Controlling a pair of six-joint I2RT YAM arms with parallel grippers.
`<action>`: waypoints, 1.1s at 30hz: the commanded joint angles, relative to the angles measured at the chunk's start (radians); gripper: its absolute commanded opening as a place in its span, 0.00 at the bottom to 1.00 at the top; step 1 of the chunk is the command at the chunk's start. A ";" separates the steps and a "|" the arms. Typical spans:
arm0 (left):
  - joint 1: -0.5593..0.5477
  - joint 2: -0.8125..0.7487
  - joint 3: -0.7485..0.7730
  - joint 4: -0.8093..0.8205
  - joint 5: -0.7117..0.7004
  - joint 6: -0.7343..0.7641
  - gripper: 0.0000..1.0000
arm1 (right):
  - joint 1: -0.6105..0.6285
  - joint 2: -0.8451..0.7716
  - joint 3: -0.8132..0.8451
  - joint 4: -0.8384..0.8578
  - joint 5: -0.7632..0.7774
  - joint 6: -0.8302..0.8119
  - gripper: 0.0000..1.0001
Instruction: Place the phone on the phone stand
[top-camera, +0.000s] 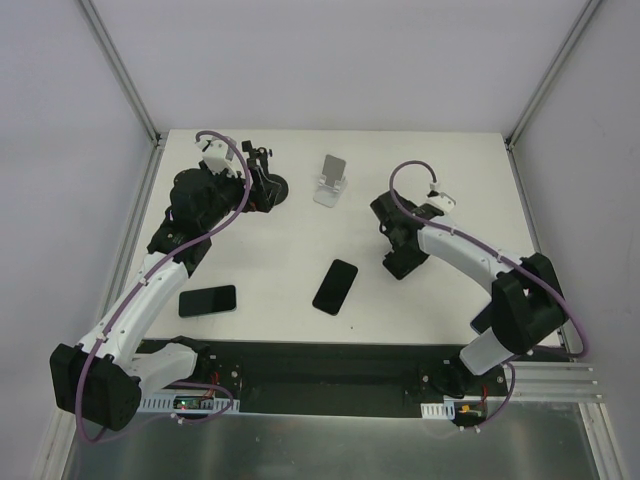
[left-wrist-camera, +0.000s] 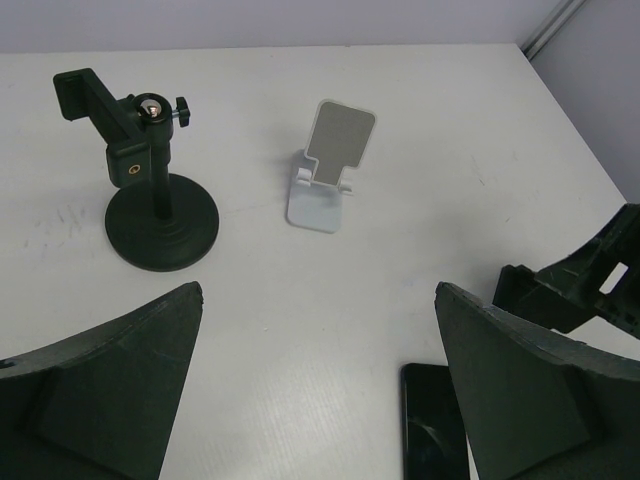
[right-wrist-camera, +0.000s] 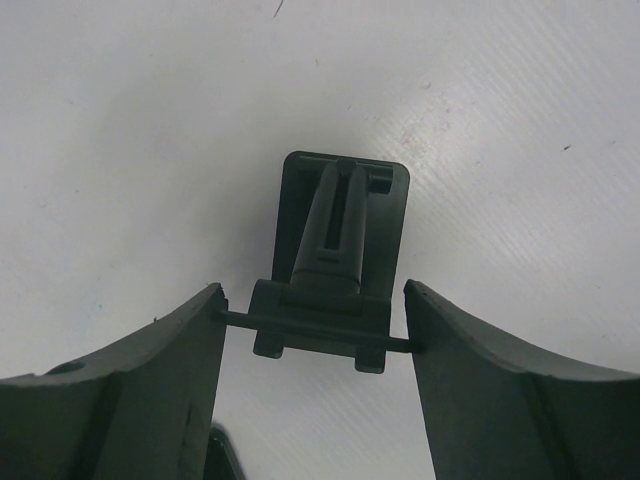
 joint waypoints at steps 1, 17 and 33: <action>-0.007 -0.023 -0.002 0.049 0.002 -0.006 0.99 | -0.062 -0.089 -0.037 0.052 -0.012 -0.089 0.01; -0.007 -0.010 0.007 0.052 0.024 -0.014 0.99 | -0.012 -0.499 -0.329 0.289 -0.504 -0.916 0.01; -0.007 0.022 0.009 0.085 0.078 -0.058 0.99 | 0.364 -0.714 -0.488 0.177 -0.219 -0.432 0.01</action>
